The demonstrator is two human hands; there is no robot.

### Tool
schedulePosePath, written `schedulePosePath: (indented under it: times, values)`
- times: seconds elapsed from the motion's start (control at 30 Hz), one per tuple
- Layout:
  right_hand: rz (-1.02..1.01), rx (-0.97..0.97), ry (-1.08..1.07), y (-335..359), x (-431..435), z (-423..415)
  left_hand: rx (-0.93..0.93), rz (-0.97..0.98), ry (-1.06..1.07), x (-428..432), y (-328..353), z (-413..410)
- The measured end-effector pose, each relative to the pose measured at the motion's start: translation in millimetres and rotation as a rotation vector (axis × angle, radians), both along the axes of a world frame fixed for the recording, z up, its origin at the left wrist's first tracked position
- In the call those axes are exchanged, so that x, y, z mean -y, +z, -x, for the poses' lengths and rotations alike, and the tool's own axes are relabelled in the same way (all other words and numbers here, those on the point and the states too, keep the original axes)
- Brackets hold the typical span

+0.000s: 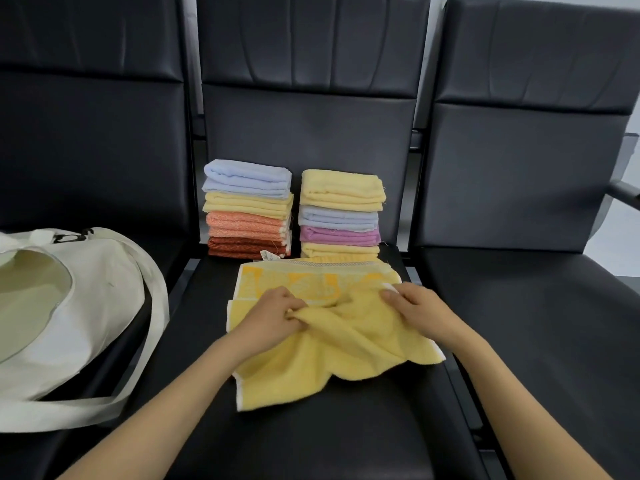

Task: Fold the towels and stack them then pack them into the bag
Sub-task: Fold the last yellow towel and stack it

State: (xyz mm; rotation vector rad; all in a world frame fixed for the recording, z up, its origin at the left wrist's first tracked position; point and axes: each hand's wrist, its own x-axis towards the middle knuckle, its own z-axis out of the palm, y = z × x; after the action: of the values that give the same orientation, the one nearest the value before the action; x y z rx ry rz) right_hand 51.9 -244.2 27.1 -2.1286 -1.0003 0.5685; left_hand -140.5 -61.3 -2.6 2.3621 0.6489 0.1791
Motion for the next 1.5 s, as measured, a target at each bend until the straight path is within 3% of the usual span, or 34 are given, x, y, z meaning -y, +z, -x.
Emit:
schedulePosePath:
  times: [0.03,0.1,0.2,0.27,0.3,0.37,0.43,0.53,0.63,0.67,0.7,0.77,0.83,0.93,1.07,1.2,1.27,1.43,1.5]
  values:
    - [-0.083,-0.053,-0.049,3.2,-0.5,0.0,0.036,0.022,0.018,-5.7,6.5,2.1]
    - [-0.317,-0.361,-0.112,16.3,-2.2,3.7,0.108,0.144,-0.004,-10.8,21.1,8.0]
    - [-0.541,-0.756,-0.122,32.2,-5.1,8.3,0.297,0.583,-0.022,-9.9,40.3,15.2]
    - [-0.555,-0.846,-0.13,37.1,-7.0,9.8,0.397,0.824,0.082,-11.0,44.3,14.4]
    - [-0.55,-0.857,-0.173,35.6,-8.0,9.4,0.396,0.806,0.157,-13.6,42.0,12.6]
    - [-0.512,-0.793,-0.304,22.2,-12.1,4.8,0.244,0.453,0.287,-23.0,30.9,9.4]
    - [-0.401,-0.608,-0.407,2.6,-15.9,-3.7,0.011,0.135,0.3,-27.7,17.2,8.9]
    - [-0.188,-0.438,-0.434,-16.7,-19.8,-13.4,-0.164,0.041,0.233,-26.9,1.8,7.8]
    - [0.264,0.182,-0.252,-24.3,-17.8,-11.8,-0.047,-0.126,0.19,-21.6,0.2,6.7]
    - [0.269,0.379,-0.182,-24.2,-17.2,-8.3,0.004,-0.111,0.135,-18.9,2.9,6.7]
    - [0.201,0.458,-0.094,-19.8,-16.3,-1.8,0.027,-0.037,0.05,-15.0,5.6,6.5]
    - [0.067,0.288,0.146,-7.7,-15.9,12.9,-0.051,0.159,-0.144,-2.7,8.3,6.2]
    - [0.176,0.083,0.396,-3.3,-18.5,27.4,-0.213,0.202,-0.265,5.7,6.4,6.5]
    - [0.494,0.133,0.6,-15.4,-22.1,39.8,-0.419,0.076,-0.34,5.5,-2.2,7.7]
    - [0.602,0.177,0.612,-22.4,-23.2,40.8,-0.482,-0.015,-0.362,2.6,-6.3,9.5]
    - [0.57,0.358,0.571,-26.1,-27.5,42.4,-0.436,-0.035,-0.352,0.8,-9.6,8.0]
    - [0.501,0.315,0.537,-27.2,-27.5,37.5,-0.357,0.022,-0.326,-2.9,-6.4,8.6]
    - [0.114,-0.16,0.306,-9.8,-17.0,14.6,-0.019,0.285,-0.024,-12.9,14.5,11.2]
    - [-0.029,-0.347,0.244,-3.1,-16.5,10.7,0.072,0.476,0.043,-11.7,22.3,9.3]
